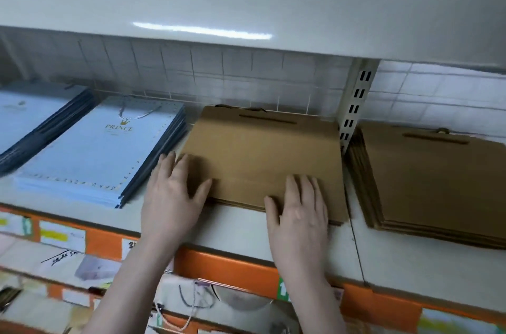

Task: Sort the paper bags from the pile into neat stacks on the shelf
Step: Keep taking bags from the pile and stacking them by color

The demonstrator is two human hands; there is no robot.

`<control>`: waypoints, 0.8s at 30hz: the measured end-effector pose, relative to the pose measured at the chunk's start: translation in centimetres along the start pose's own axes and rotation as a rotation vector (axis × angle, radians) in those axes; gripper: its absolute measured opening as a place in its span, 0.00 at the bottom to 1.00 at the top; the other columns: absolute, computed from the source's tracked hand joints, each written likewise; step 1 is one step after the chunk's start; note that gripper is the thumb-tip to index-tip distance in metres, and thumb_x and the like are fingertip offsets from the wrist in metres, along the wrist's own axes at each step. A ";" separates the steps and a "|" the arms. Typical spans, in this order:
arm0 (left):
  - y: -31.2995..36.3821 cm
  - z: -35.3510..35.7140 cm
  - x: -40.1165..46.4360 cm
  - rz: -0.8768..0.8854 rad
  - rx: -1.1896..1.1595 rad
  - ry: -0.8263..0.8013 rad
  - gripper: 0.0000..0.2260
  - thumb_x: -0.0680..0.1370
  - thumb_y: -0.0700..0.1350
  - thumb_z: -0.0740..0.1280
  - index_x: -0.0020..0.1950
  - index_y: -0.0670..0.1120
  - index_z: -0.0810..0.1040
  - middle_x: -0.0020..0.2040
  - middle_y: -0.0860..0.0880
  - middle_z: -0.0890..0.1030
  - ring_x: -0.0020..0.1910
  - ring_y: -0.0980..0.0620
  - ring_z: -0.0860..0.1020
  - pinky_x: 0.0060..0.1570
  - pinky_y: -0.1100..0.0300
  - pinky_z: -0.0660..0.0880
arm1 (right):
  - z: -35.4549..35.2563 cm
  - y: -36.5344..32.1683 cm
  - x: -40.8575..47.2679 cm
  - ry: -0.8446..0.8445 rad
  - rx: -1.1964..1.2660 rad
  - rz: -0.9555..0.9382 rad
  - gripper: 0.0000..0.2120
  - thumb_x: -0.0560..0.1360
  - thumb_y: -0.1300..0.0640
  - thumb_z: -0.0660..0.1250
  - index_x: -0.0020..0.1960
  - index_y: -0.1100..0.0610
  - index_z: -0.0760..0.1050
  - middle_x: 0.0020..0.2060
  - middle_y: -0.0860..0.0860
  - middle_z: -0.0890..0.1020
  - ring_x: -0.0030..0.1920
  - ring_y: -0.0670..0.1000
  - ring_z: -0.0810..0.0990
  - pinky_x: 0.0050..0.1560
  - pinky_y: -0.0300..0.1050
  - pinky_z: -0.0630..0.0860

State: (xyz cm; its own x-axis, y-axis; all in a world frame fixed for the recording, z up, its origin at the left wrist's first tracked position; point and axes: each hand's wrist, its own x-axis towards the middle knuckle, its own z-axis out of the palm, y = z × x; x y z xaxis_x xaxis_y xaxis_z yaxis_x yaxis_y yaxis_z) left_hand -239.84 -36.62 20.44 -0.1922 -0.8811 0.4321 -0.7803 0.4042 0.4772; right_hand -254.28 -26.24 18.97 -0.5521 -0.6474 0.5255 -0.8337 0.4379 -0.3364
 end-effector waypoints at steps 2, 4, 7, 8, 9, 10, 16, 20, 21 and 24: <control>-0.2 -0.6 -1.1 -0.017 0.031 0.037 0.25 0.74 0.50 0.70 0.68 0.40 0.72 0.70 0.37 0.67 0.71 0.38 0.63 0.69 0.44 0.63 | 0.3 -0.3 0.0 -0.001 0.038 -0.037 0.23 0.71 0.50 0.69 0.62 0.62 0.76 0.59 0.61 0.78 0.63 0.61 0.75 0.60 0.57 0.73; -1.1 -1.6 -2.2 -0.030 0.070 0.066 0.25 0.74 0.49 0.70 0.66 0.38 0.73 0.69 0.35 0.68 0.71 0.37 0.64 0.67 0.42 0.64 | 0.8 -1.1 -0.2 -0.030 0.081 -0.057 0.24 0.72 0.51 0.70 0.63 0.63 0.75 0.60 0.61 0.77 0.64 0.61 0.74 0.62 0.56 0.71; -3.4 -3.5 -3.8 -0.106 0.125 0.098 0.24 0.73 0.47 0.72 0.66 0.37 0.73 0.69 0.34 0.68 0.71 0.36 0.63 0.67 0.42 0.62 | 1.2 -3.0 -0.9 -0.102 0.116 -0.101 0.24 0.72 0.52 0.70 0.64 0.63 0.74 0.61 0.61 0.77 0.65 0.61 0.72 0.64 0.56 0.70; -4.3 -4.2 -4.3 -0.129 0.144 0.123 0.24 0.73 0.47 0.72 0.65 0.36 0.73 0.68 0.33 0.68 0.70 0.34 0.64 0.67 0.41 0.62 | 1.4 -3.8 -1.1 -0.122 0.127 -0.124 0.24 0.72 0.52 0.70 0.64 0.63 0.74 0.61 0.61 0.77 0.65 0.61 0.72 0.64 0.56 0.69; -5.1 -4.9 -4.8 -0.165 0.154 0.143 0.24 0.73 0.47 0.71 0.65 0.35 0.74 0.68 0.32 0.69 0.70 0.33 0.64 0.67 0.41 0.62 | 1.6 -4.7 -1.4 -0.131 0.141 -0.149 0.24 0.72 0.52 0.70 0.64 0.63 0.74 0.61 0.61 0.77 0.64 0.62 0.72 0.63 0.56 0.70; -6.0 -5.5 -5.3 -0.206 0.158 0.158 0.25 0.73 0.49 0.70 0.64 0.35 0.74 0.67 0.32 0.69 0.70 0.33 0.64 0.67 0.40 0.62 | 1.7 -5.6 -1.6 -0.139 0.159 -0.177 0.24 0.71 0.52 0.71 0.63 0.63 0.75 0.60 0.61 0.77 0.64 0.62 0.73 0.63 0.56 0.70; -11.6 -9.3 -6.6 -0.311 0.202 0.219 0.26 0.73 0.49 0.71 0.66 0.35 0.72 0.68 0.31 0.68 0.69 0.33 0.64 0.68 0.41 0.61 | 3.6 -12.0 -3.6 -0.140 0.222 -0.319 0.26 0.65 0.54 0.76 0.59 0.65 0.77 0.55 0.63 0.79 0.60 0.65 0.76 0.59 0.59 0.73; -17.3 -13.2 -7.4 -0.359 0.269 0.256 0.27 0.71 0.46 0.74 0.66 0.35 0.72 0.68 0.31 0.68 0.69 0.32 0.65 0.67 0.41 0.61 | 4.8 -18.4 -5.8 -0.183 0.217 -0.415 0.27 0.66 0.52 0.75 0.60 0.65 0.77 0.57 0.64 0.78 0.61 0.66 0.75 0.59 0.61 0.73; -19.1 -14.3 -7.6 -0.373 0.279 0.264 0.27 0.71 0.46 0.74 0.65 0.35 0.72 0.67 0.31 0.69 0.68 0.32 0.65 0.66 0.40 0.62 | 5.1 -20.3 -6.5 -0.186 0.216 -0.438 0.27 0.66 0.51 0.75 0.60 0.65 0.77 0.58 0.64 0.78 0.61 0.66 0.75 0.59 0.60 0.73; -25.2 -18.0 -8.6 -0.431 0.325 0.254 0.27 0.72 0.48 0.73 0.65 0.34 0.72 0.66 0.31 0.70 0.67 0.32 0.66 0.65 0.39 0.64 | 5.9 -26.7 -9.3 -0.207 0.214 -0.500 0.28 0.63 0.51 0.78 0.57 0.65 0.78 0.55 0.64 0.80 0.59 0.66 0.77 0.56 0.60 0.74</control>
State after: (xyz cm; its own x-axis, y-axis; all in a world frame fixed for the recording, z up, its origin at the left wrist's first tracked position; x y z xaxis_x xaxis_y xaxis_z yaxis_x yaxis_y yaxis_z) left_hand -207.79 -34.77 18.50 0.2998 -0.8463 0.4403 -0.9061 -0.1082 0.4090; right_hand -226.92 -35.58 18.42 -0.0632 -0.8609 0.5048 -0.9658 -0.0746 -0.2482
